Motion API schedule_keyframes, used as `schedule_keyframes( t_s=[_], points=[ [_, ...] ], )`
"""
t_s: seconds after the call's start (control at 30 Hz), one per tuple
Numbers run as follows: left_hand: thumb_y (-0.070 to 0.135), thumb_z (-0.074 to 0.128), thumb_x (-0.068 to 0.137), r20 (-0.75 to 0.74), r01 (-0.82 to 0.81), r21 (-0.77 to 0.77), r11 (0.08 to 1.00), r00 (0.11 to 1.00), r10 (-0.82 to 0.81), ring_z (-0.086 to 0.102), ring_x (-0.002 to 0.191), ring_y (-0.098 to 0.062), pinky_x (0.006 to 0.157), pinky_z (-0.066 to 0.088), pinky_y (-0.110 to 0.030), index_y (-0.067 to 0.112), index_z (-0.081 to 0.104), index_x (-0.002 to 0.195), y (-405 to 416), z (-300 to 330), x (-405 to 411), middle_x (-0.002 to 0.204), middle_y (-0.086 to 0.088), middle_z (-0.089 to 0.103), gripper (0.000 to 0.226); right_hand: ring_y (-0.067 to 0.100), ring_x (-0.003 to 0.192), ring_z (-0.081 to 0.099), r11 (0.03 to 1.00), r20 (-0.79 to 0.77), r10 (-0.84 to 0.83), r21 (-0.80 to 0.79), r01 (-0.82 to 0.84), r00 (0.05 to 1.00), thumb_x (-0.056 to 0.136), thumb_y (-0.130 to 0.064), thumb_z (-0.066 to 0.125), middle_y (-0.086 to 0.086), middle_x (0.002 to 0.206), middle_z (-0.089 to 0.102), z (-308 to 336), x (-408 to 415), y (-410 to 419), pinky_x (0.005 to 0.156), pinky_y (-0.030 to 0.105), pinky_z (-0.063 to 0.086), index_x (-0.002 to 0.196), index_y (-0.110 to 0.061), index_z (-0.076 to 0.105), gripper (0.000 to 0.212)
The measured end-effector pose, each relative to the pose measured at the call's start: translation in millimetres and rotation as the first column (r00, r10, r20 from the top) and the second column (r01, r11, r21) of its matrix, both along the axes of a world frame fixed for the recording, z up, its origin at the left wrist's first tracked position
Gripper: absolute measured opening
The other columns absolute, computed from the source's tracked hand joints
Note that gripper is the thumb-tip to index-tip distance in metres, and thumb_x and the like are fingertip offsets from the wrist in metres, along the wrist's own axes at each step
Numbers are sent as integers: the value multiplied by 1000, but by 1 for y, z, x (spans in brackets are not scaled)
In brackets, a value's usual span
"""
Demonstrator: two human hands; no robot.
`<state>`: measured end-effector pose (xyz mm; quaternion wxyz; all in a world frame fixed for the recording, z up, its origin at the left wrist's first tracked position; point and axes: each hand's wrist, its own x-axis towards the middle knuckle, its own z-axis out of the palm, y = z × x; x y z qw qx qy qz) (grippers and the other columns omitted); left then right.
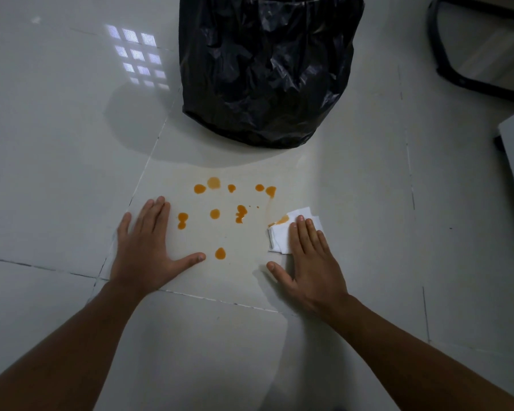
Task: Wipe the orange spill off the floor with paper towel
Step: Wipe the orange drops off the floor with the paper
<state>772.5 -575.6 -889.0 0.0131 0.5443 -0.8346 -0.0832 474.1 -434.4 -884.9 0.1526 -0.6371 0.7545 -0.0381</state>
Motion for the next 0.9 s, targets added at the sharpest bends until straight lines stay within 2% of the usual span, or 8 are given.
schedule_keyframes(
  t_s=[0.1,0.23,0.57,0.63,0.7,0.77,0.9],
  points=[
    [98,33,66,3,1,-10,1000,1000,-1,18,155,-24,123,15,-57,7,26,156,0,-1,0,166,-9,25,128,19,154,-20,1000,7,16,20,-16,1000,92,-81,16,5,168,-19,1,2,-2,124,36,-7,160,-12,-10,100],
    [96,35,66,10,6,-14,1000,1000,-6,19,155,-25,122,17,-58,6,26,155,0,-1,-1,166,-10,26,127,21,154,-20,992,-1,109,59,-108,994,91,-82,20,8,168,-19,3,-8,-3,126,38,-6,160,-8,-9,105],
    [99,30,67,12,5,7,1000,1000,-5,14,156,-22,124,13,-57,7,21,157,1,0,0,168,-8,20,129,15,152,-25,984,35,149,94,-152,988,92,-78,20,6,167,-22,10,-18,-26,118,27,-17,159,-9,-13,102],
    [100,29,67,15,7,5,1000,1000,-7,14,156,-22,124,14,-57,7,22,157,1,0,1,168,-8,20,129,14,151,-25,977,48,172,119,-177,984,94,-75,23,6,166,-22,13,-24,-32,119,28,-16,159,-9,-14,100],
    [100,29,67,13,8,8,1000,1000,-9,15,156,-22,124,14,-57,7,22,157,1,1,1,168,-8,20,129,15,152,-23,972,49,193,131,-197,980,95,-73,25,7,167,-21,17,-26,-37,125,34,-9,159,-8,-12,98],
    [99,29,67,10,10,9,1000,1000,-10,15,156,-22,124,14,-57,7,22,157,1,1,0,168,-8,20,129,17,153,-21,986,55,121,110,-127,991,94,-73,22,8,166,-21,19,-21,-34,126,37,-5,159,-7,-13,99],
    [100,29,66,7,2,5,1000,1000,-2,17,156,-23,123,15,-57,7,24,156,1,2,0,167,-8,22,130,22,153,-21,992,67,-77,101,70,995,86,-83,8,11,166,-21,12,10,-21,121,35,-12,158,-6,-15,108]
  ],
)
